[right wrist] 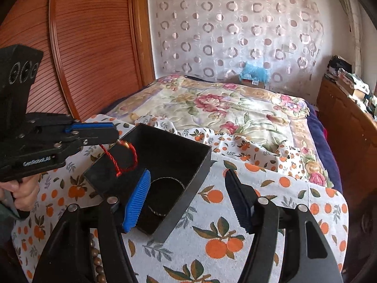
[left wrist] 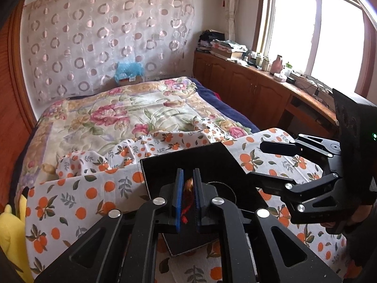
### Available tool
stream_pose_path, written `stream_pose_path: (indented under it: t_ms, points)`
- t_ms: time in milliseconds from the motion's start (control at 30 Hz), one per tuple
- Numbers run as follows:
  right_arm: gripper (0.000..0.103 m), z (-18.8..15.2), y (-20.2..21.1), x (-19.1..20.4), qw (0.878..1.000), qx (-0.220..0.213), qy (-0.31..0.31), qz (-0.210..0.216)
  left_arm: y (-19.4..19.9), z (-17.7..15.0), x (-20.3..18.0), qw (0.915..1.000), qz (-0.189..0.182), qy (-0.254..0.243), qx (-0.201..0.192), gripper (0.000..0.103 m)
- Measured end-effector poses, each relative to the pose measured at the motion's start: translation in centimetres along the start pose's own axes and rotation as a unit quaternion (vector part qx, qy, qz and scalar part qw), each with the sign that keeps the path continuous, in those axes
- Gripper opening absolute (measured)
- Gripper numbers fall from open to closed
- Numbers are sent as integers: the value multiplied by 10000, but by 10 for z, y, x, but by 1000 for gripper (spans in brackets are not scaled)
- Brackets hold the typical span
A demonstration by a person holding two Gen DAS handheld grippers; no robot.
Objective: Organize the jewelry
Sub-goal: 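Carry the silver bangle into the black box with the right tool while the left drops the red bracelet in, then move both open tools back from the box to the jewelry pile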
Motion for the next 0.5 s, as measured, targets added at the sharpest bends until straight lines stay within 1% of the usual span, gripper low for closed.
stream_pose_path:
  t_ms: [33, 67, 100, 200, 300, 500]
  points:
    - [68, 0, 2, 0, 10000, -12, 15, -2, 1, 2, 0, 10000, 42, -17, -23, 28]
    - [68, 0, 6, 2, 10000, -28, 21, -4, 2, 2, 0, 10000, 74, -23, -51, 33]
    - [68, 0, 9, 1, 10000, -41, 21, -4, 6, 1, -1, 9999, 92, -21, -82, 36]
    - [68, -3, 21, 5, 10000, -97, 13, -14, 15, -4, -3, 9999, 54, 0, -94, 36]
    - [68, -10, 37, 12, 9999, -131, -18, -26, 32, -14, -5, 9999, 43, 47, -128, 39]
    - [68, -36, 67, 22, 9997, -139, -155, -105, 60, -47, -7, 9999, 84, 86, -68, 48]
Point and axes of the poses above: each gripper's, at about its wrist camera, not at the fingertips, and y roughly against the way its jaws point, x to its left, z to its top, the point moved 8 cm from there along -y, roughly the way its jaws point, and after that the axes turned 9 degrees about -x, right-handed, at the moved point
